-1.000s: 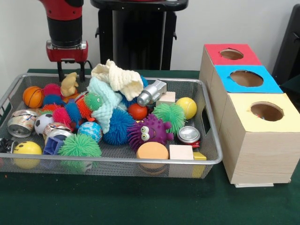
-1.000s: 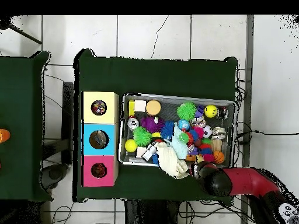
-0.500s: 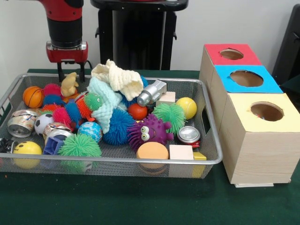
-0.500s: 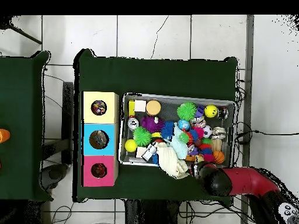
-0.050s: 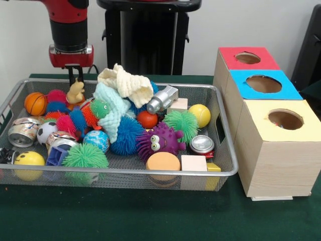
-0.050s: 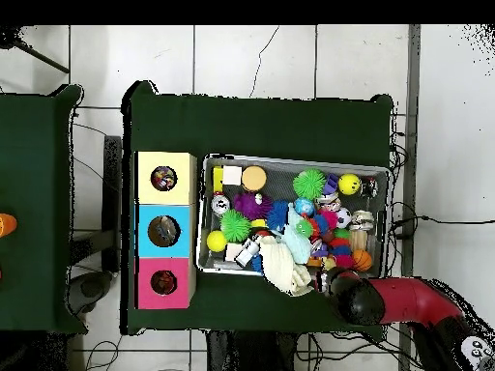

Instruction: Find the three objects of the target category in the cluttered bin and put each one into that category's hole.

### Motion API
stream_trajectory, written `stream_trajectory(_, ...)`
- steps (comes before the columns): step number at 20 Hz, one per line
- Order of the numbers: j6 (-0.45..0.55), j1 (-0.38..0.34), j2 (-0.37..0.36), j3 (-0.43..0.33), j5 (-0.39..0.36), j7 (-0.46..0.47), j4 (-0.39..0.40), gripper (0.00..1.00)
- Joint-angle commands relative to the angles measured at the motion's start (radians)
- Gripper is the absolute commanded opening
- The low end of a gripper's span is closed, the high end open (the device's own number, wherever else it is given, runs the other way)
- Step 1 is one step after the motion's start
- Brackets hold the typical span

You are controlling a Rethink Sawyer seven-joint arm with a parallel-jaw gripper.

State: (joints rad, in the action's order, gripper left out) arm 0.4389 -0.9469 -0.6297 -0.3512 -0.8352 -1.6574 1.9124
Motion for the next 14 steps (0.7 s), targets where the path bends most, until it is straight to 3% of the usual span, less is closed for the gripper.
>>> stream_trajectory(1, -0.023, -0.010, 0.064, -0.058, -0.075, 0.109, -0.036, 0.00)
stream_trajectory(8, 0.014, -0.020, 0.025, -0.071, -0.062, 0.150, -0.012, 0.00)
stream_trajectory(14, 0.111, -0.086, -0.212, -0.198, 0.111, 0.215, 0.154, 0.00)
